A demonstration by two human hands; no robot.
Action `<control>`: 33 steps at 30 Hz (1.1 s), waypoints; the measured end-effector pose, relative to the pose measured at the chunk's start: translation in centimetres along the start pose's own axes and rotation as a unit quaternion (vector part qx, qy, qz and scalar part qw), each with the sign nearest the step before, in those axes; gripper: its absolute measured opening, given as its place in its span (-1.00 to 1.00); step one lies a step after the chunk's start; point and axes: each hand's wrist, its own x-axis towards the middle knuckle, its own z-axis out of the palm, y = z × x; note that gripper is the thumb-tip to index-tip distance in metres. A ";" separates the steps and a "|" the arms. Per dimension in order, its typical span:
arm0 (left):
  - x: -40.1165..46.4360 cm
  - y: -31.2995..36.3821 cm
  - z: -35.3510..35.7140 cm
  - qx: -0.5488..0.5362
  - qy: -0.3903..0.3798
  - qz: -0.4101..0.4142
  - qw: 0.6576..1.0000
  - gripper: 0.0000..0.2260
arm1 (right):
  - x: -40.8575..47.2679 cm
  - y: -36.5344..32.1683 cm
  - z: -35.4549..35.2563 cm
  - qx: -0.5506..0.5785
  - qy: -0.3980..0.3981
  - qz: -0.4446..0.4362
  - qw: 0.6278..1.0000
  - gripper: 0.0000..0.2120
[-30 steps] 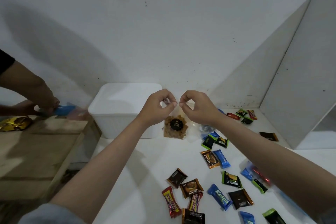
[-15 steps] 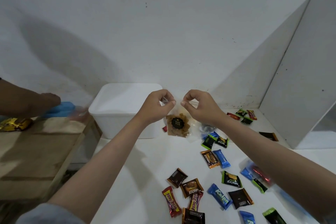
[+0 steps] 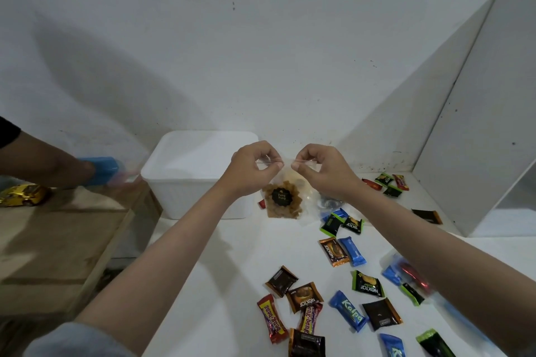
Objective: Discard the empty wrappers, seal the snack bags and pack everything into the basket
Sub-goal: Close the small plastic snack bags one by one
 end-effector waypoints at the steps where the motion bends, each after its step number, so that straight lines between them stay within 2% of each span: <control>1: 0.0 0.0 0.1 0.011 -0.001 -0.004 1.000 -0.95 | 0.0 0.0 0.1 -0.012 -0.004 -0.006 1.000 -0.94; 5: -0.1 0.7 0.2 0.081 -0.019 0.000 0.997 -0.88 | -0.1 0.2 0.3 -0.031 -0.012 -0.027 0.999 -0.95; 8: -0.1 1.2 0.2 0.095 -0.031 0.007 0.995 -0.91 | -0.2 0.2 0.3 -0.009 -0.010 -0.020 1.000 -0.91; 14: -0.3 1.2 0.0 0.072 -0.024 0.012 0.997 -0.91 | -0.4 0.4 0.3 0.058 0.018 0.049 0.997 -0.82; 21: -0.5 1.0 0.1 0.044 -0.018 -0.001 0.999 -0.94 | -0.5 -0.3 0.3 0.104 0.034 0.069 0.992 -0.80; 29: -0.4 0.9 0.0 0.043 -0.020 0.000 0.999 -0.94 | -0.6 0.0 0.1 0.176 0.051 0.090 0.979 -0.65; 33: -0.4 1.0 -0.1 0.041 -0.021 -0.006 0.999 -0.94 | -0.7 -0.1 -0.2 0.177 0.039 0.092 0.979 -0.70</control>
